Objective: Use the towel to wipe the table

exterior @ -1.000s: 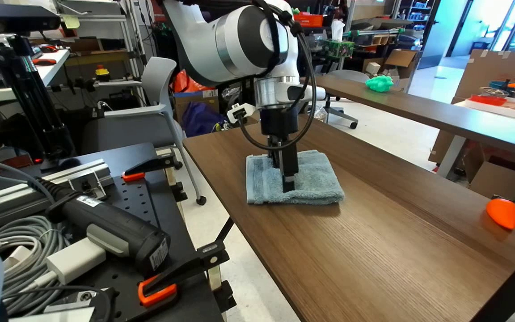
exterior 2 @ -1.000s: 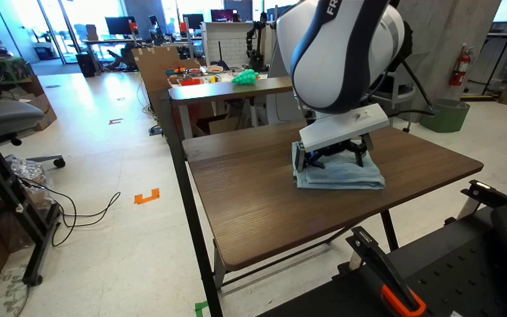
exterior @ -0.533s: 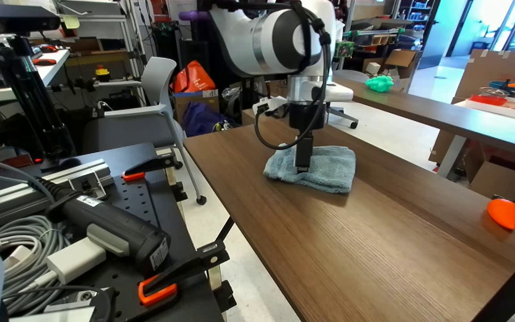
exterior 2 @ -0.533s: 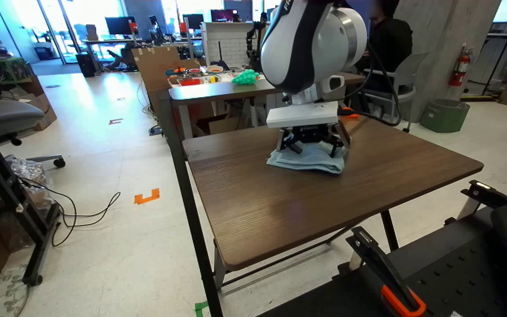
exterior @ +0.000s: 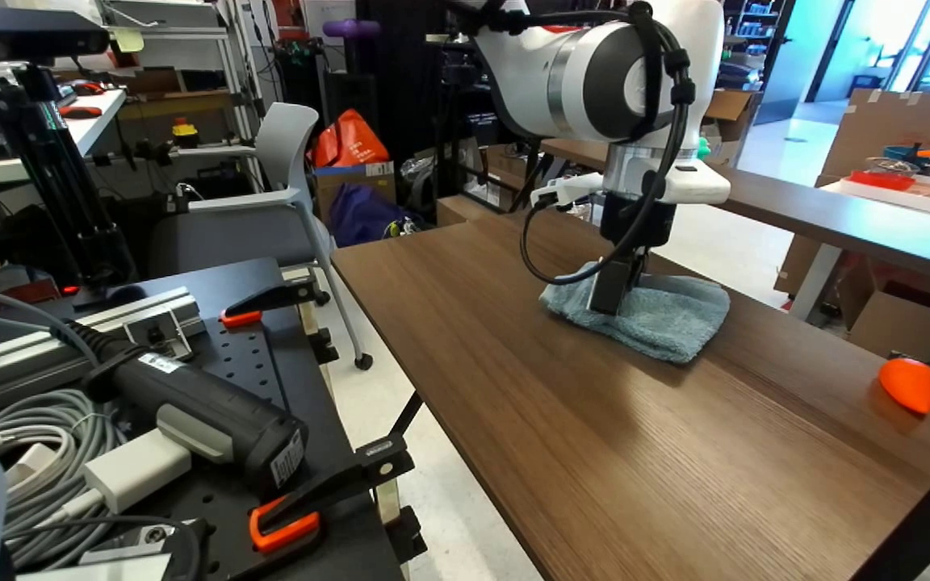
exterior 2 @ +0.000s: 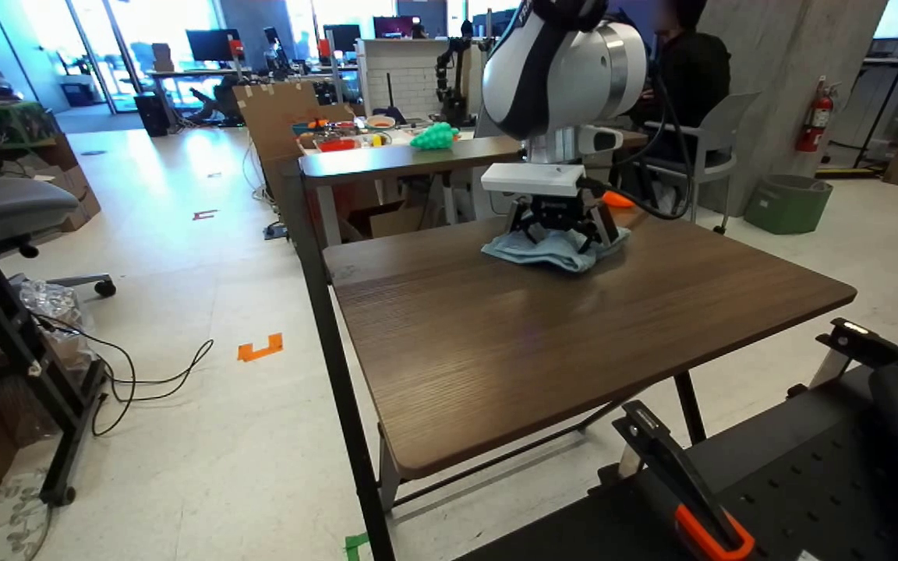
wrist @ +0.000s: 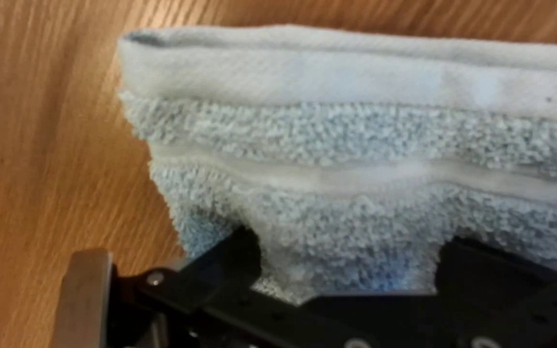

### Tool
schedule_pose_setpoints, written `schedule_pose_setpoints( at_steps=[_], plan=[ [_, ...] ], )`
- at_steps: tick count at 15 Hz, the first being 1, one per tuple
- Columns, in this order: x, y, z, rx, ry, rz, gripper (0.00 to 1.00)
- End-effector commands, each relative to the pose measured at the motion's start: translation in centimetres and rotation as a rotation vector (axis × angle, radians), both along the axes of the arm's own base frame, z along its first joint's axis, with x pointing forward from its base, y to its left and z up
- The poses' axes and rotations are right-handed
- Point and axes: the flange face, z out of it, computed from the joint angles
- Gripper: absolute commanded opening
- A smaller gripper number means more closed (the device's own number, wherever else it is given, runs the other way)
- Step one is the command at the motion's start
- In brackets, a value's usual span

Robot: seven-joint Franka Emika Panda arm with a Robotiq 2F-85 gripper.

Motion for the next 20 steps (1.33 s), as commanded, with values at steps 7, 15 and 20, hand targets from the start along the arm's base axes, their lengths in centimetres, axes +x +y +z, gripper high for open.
schedule_pose_setpoints(
  at_steps=[7, 15, 20],
  plan=[
    [-3.2, 4.6, -5.9, -0.065, 0.058, 0.188, 1.00],
    [-6.6, 6.4, -4.8, -0.129, 0.021, 0.394, 1.00],
    [-9.9, 6.6, 0.6, -0.068, -0.095, 0.460, 1.00]
  ],
)
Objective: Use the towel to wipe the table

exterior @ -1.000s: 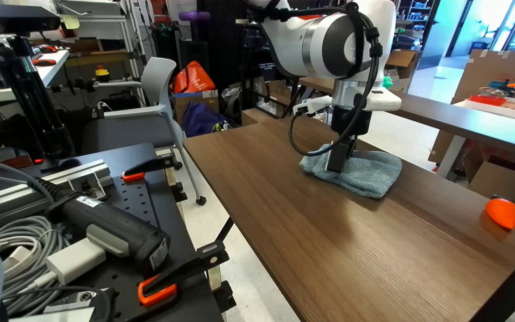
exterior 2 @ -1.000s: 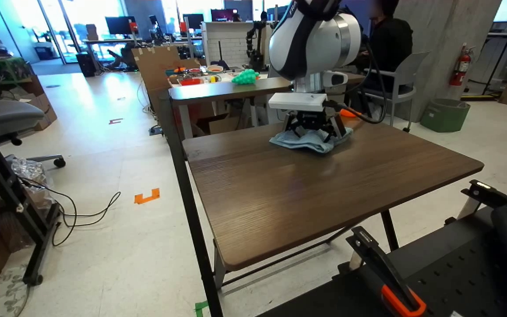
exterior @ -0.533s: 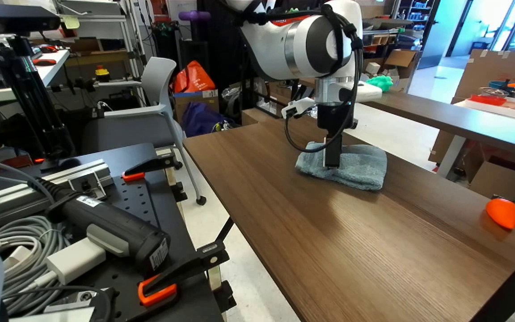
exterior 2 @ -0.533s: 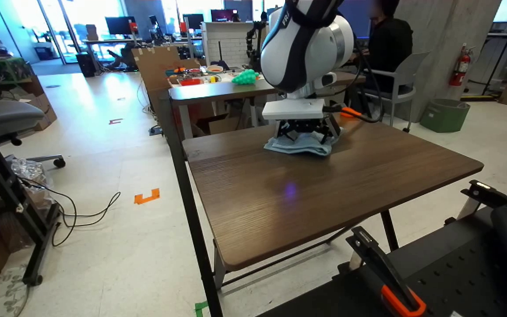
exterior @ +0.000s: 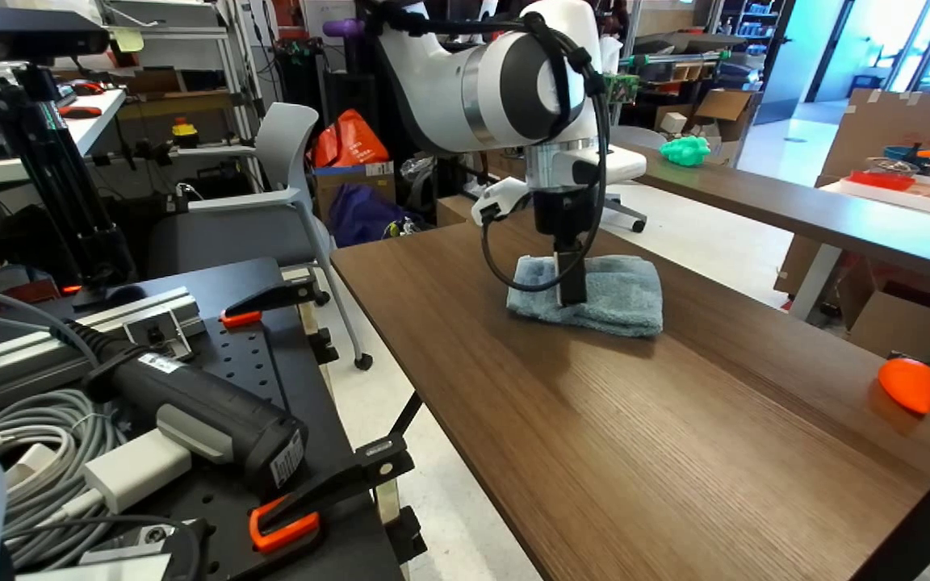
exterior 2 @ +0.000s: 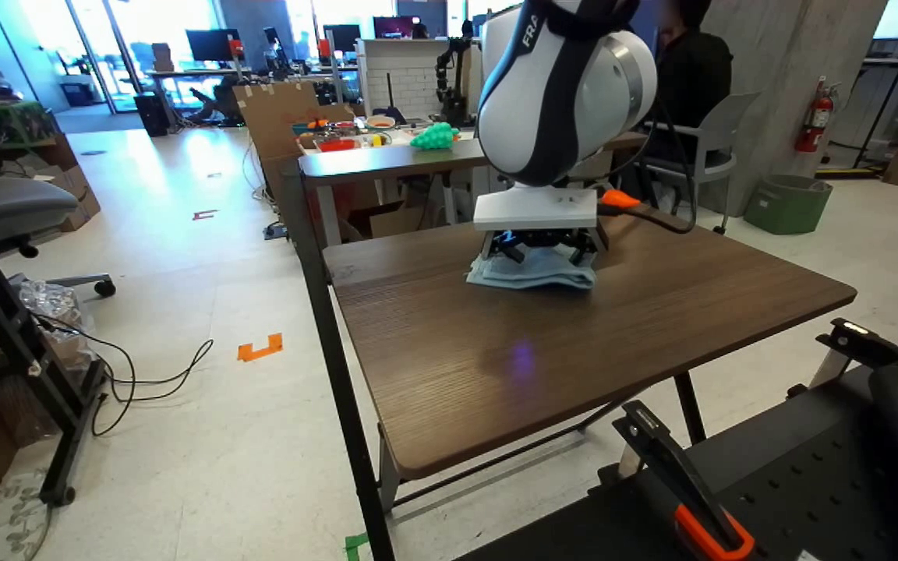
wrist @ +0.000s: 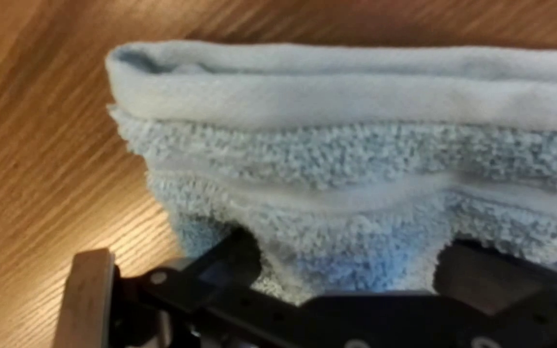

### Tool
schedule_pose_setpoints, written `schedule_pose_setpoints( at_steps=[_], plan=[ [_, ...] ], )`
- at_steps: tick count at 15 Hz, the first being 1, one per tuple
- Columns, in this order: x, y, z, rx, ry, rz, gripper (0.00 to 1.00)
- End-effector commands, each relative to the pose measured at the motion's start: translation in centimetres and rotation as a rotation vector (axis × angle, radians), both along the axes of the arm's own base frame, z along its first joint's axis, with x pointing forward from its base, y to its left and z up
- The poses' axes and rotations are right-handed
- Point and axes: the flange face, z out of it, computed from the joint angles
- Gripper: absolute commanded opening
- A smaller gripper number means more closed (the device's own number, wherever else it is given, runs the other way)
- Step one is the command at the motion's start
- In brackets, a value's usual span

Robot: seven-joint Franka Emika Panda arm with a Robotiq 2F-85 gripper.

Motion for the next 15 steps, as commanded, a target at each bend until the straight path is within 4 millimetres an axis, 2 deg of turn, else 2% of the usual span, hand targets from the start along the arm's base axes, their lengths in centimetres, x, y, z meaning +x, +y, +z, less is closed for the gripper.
schedule_pose_setpoints(
  at_steps=[1, 4, 7, 10, 12, 13, 14, 15],
  plan=[
    [-5.2, 0.0, 1.2, 0.061, -0.020, 0.060, 1.00],
    [-8.0, -0.3, 4.4, 0.145, -0.054, 0.068, 1.00],
    [-10.1, -0.6, 7.5, 0.234, -0.063, 0.056, 1.00],
    [-11.1, -0.8, 10.7, 0.341, -0.045, 0.023, 1.00],
    [-10.9, -1.2, 12.1, 0.378, -0.041, -0.030, 1.00],
    [-10.7, -1.7, 12.4, 0.376, -0.050, -0.072, 1.00],
    [-10.2, -1.4, 11.2, 0.356, -0.052, -0.028, 1.00],
    [-10.2, -1.6, 11.9, 0.362, -0.055, -0.042, 1.00]
  ],
)
